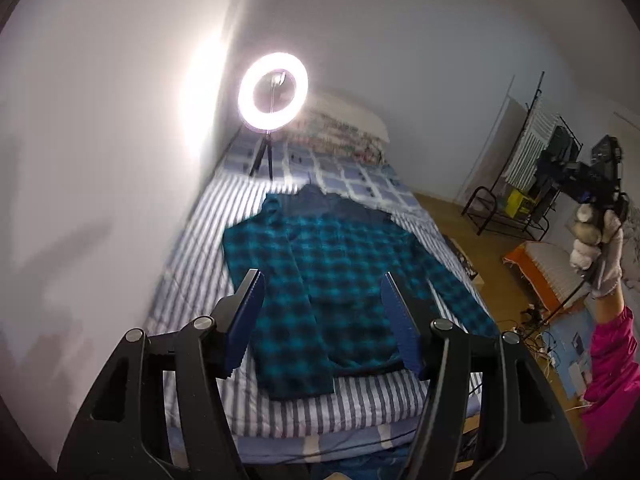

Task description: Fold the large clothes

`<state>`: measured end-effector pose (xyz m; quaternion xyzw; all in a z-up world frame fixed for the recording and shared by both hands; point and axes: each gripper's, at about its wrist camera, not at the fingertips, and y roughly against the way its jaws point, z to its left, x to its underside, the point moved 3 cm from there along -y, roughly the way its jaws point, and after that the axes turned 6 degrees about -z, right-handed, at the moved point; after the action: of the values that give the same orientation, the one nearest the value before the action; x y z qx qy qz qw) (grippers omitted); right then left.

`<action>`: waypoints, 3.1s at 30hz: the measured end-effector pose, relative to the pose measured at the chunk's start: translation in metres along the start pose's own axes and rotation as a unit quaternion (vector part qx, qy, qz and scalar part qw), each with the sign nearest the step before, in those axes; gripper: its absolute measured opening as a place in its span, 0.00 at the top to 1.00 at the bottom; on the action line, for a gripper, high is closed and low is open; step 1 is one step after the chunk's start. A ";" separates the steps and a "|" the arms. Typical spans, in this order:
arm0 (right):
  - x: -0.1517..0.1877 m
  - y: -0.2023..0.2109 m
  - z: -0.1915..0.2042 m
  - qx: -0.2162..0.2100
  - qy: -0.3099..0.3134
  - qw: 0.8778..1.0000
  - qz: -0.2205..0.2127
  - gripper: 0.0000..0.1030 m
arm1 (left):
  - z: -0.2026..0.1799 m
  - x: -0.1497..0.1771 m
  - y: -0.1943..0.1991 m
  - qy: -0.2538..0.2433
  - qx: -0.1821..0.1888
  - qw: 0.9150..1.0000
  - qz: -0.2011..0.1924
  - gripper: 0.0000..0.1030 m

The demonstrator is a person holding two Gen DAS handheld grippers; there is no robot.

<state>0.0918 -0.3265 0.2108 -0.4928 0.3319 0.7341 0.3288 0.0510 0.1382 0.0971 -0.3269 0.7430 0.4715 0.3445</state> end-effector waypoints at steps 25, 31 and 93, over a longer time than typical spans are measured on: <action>0.186 -0.242 0.001 -0.047 -0.062 0.975 0.208 0.57 | 0.124 0.223 -0.238 0.189 -0.052 0.956 0.218 0.39; 0.227 -0.328 0.032 -0.051 -0.036 0.963 0.263 0.57 | 0.122 0.228 -0.245 0.168 -0.067 0.957 0.226 0.40; 0.311 -0.377 -0.187 0.022 -0.235 0.941 0.243 0.67 | -0.089 0.209 -0.315 -0.072 0.011 0.979 0.192 0.94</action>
<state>0.3987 -0.2178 -0.1985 -0.2035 0.3712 0.8789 0.2199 0.1737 -0.0854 -0.1965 -0.1394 0.7703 0.5433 0.3034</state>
